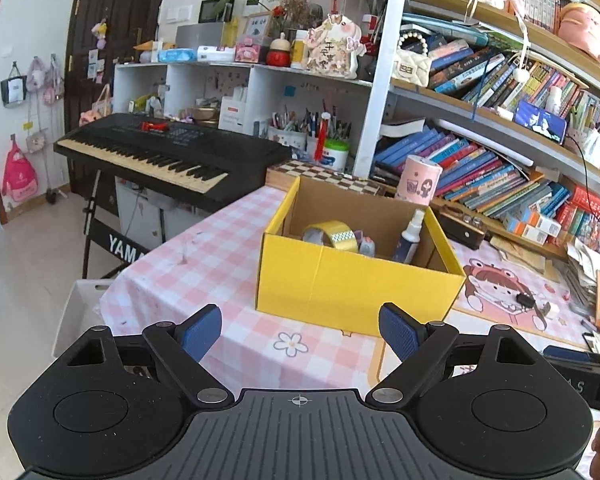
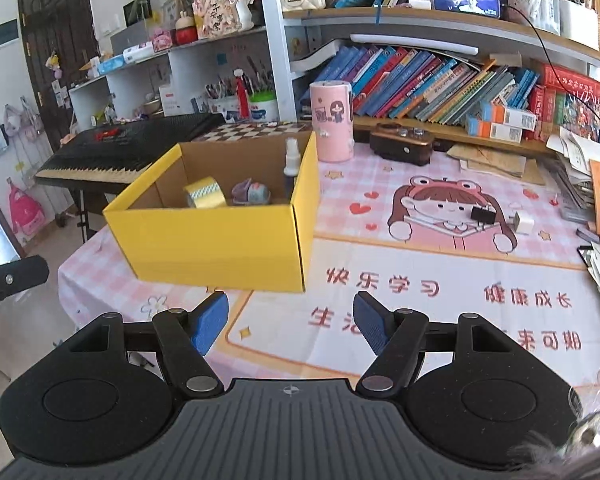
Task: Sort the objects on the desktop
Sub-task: 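Withdraw both grippers from the box and move over the mat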
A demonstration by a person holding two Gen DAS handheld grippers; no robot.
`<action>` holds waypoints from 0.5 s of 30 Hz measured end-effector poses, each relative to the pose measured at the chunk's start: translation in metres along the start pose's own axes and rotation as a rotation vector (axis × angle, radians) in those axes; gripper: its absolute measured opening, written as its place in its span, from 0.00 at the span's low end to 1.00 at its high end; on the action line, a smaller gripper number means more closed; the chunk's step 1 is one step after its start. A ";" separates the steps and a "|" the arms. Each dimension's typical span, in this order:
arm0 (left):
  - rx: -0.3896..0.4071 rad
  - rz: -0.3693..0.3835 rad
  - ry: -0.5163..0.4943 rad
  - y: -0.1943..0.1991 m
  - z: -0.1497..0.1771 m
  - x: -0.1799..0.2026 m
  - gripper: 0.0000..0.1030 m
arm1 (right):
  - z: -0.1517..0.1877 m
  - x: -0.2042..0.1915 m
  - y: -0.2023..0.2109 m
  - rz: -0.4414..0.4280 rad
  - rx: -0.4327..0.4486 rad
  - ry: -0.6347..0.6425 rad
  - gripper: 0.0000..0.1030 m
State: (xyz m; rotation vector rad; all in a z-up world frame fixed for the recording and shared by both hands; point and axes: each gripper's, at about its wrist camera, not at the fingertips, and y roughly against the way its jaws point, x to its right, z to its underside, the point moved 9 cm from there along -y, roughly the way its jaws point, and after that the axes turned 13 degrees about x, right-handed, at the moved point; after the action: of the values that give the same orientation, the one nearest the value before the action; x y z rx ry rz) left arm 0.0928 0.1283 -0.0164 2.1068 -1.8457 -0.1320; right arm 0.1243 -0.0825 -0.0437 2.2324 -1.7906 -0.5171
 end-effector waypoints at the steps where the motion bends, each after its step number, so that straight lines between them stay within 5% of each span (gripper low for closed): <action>1: -0.002 0.004 0.000 0.001 0.001 0.001 0.86 | 0.003 -0.001 0.002 0.001 -0.002 0.003 0.66; 15: -0.041 -0.016 -0.014 0.015 0.026 -0.003 0.86 | 0.026 0.000 0.030 0.035 -0.010 0.057 0.71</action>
State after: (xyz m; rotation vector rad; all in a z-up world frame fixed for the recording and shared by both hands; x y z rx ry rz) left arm 0.0710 0.1252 -0.0365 2.0982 -1.8190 -0.1875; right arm 0.0871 -0.0881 -0.0556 2.1825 -1.7920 -0.4499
